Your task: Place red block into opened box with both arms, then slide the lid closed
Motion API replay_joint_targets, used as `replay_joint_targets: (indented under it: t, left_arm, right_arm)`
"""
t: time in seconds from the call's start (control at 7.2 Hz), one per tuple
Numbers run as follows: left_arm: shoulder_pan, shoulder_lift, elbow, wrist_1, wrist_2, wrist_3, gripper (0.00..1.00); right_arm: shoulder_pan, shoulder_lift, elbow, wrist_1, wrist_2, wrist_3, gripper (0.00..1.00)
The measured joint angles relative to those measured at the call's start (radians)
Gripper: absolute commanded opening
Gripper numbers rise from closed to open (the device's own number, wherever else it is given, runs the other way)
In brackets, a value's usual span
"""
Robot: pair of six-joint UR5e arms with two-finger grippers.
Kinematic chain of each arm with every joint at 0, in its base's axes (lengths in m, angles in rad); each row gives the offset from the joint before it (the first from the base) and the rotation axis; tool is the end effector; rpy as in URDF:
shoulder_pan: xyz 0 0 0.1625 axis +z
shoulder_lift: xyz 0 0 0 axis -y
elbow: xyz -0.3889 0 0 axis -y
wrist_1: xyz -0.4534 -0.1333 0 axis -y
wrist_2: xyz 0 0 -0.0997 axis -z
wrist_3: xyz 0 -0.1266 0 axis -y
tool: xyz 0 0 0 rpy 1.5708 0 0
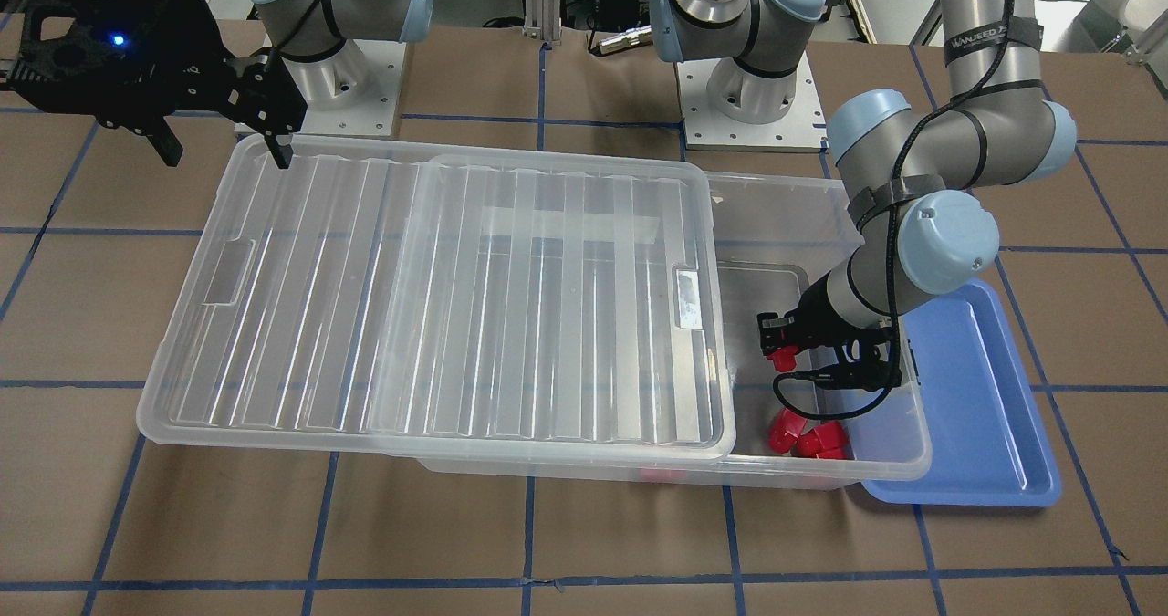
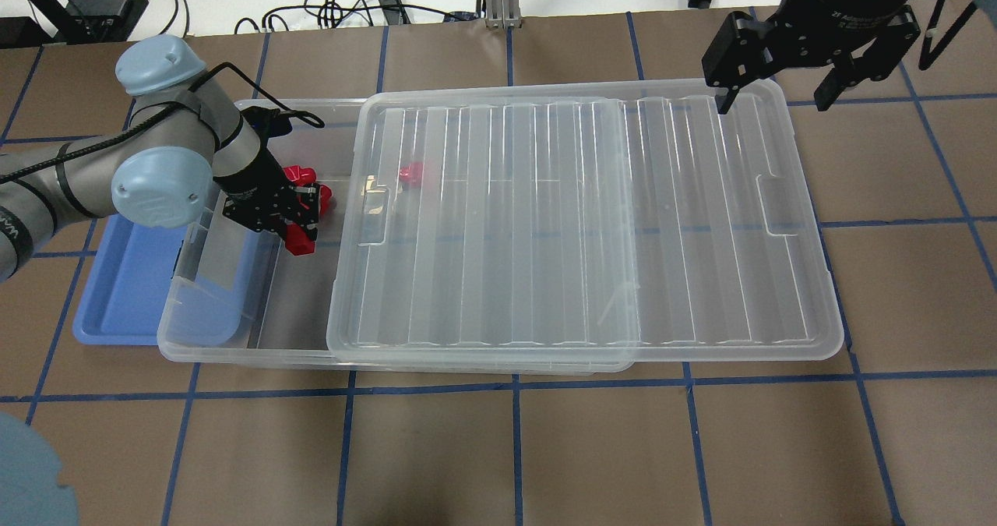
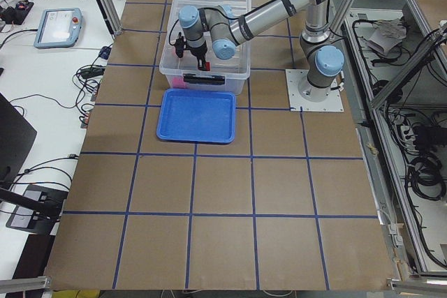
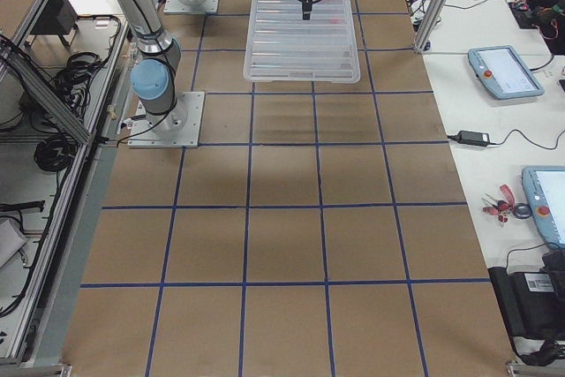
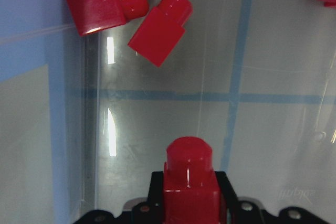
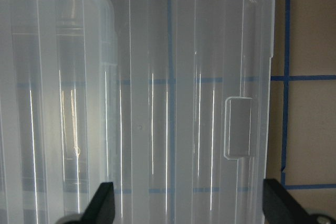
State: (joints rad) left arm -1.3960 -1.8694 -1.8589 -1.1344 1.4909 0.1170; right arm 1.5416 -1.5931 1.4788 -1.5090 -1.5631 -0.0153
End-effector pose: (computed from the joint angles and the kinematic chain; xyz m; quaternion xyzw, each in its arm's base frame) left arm -0.0418 -0.5879 0.1435 0.0318 -0.9959 -0.0684 0.0503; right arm 0.1182 -0.5517 0.4818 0.0068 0.9996 -0.0263 0.0033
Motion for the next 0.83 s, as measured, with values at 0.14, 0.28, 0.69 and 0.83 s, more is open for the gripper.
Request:
replay_joint_targets:
  t: [0.14, 0.28, 0.69, 0.83]
  left_arm:
    - [0.001, -0.005, -0.011, 0.010, 0.000, 0.001, 0.00]
    - [0.001, -0.011, -0.021, 0.013, 0.000, 0.001, 0.00]
    - [0.002, -0.027, -0.047, 0.019, -0.001, -0.002, 0.15]
    - [0.002, -0.029, -0.050, 0.020, -0.001, -0.004, 0.39]
  right_arm:
    - [0.000, 0.001, 0.000, 0.003, 0.000, -0.001, 1.00]
    - [-0.001, 0.002, -0.001, 0.002, 0.000, -0.003, 1.00]
    - [-0.001, 0.003, 0.002, 0.003, 0.000, -0.006, 1.00]
    - [-0.003, 0.003, 0.003, 0.003, 0.000, -0.006, 1.00]
